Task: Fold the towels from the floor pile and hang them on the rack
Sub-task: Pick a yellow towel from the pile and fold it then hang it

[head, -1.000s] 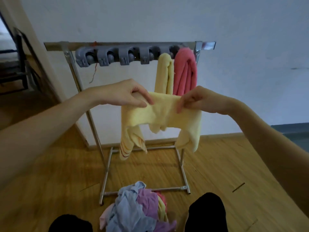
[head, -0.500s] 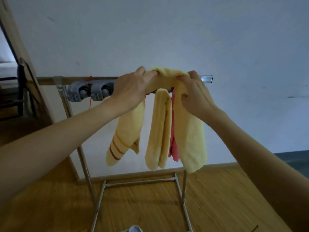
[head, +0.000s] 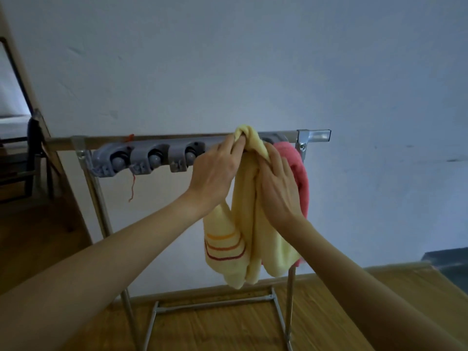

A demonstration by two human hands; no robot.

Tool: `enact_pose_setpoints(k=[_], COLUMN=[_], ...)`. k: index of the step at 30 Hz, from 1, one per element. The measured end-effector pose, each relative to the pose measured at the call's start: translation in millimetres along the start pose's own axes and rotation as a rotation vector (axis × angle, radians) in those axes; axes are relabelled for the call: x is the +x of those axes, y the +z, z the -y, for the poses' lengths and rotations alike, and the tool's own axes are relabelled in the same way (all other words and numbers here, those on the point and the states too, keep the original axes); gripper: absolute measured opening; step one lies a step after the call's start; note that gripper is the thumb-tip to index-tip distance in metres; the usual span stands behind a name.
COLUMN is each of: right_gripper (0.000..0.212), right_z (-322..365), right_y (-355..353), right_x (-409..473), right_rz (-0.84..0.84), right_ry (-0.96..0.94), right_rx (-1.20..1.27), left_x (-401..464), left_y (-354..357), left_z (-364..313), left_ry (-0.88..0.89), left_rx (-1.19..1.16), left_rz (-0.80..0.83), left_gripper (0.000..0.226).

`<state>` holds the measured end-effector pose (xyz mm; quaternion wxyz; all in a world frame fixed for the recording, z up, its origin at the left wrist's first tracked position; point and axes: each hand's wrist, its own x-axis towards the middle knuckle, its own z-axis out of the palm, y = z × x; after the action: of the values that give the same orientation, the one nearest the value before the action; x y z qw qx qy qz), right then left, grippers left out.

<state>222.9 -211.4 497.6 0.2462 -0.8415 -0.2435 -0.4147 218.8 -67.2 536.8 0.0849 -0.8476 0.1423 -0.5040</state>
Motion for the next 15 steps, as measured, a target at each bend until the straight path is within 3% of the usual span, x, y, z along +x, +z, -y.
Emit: enact_pose_setpoints(k=[3,6,9,12,15], right_gripper=[0.048,0.041,0.044,0.061,0.064], right_z=[-12.9,-31.8,-39.5,-43.4,-49.8], right_y=[9.7,23.6,28.3,24.9,27.5], right_x=[-13.5,-24.0,-33.8,-40.9,-48.9], right_rz=[-0.073,-0.04,0.036,0.039,0.076], right_ry=[-0.011,0.026,0.081,0.107,0.1], right_rx=[0.039,0.143,0.277,0.442,0.414], left_x=[-4.7,-17.2,-35.3,-54.1,-70.6], left_y=[7.7,18.3,27.1,37.4,43.4], left_z=[-1.3,-8.5,-14.6,-17.5,-20.1], left_ry=[0.06,0.124,0.062,0.048,-0.016], left_rx=[0.0,-0.112,-0.241,-0.285,-0.396], left_rz=[-0.068,-0.05,0.023,0.042,0.069], left_gripper=[0.053,0.049,0.05,0.052,0.057])
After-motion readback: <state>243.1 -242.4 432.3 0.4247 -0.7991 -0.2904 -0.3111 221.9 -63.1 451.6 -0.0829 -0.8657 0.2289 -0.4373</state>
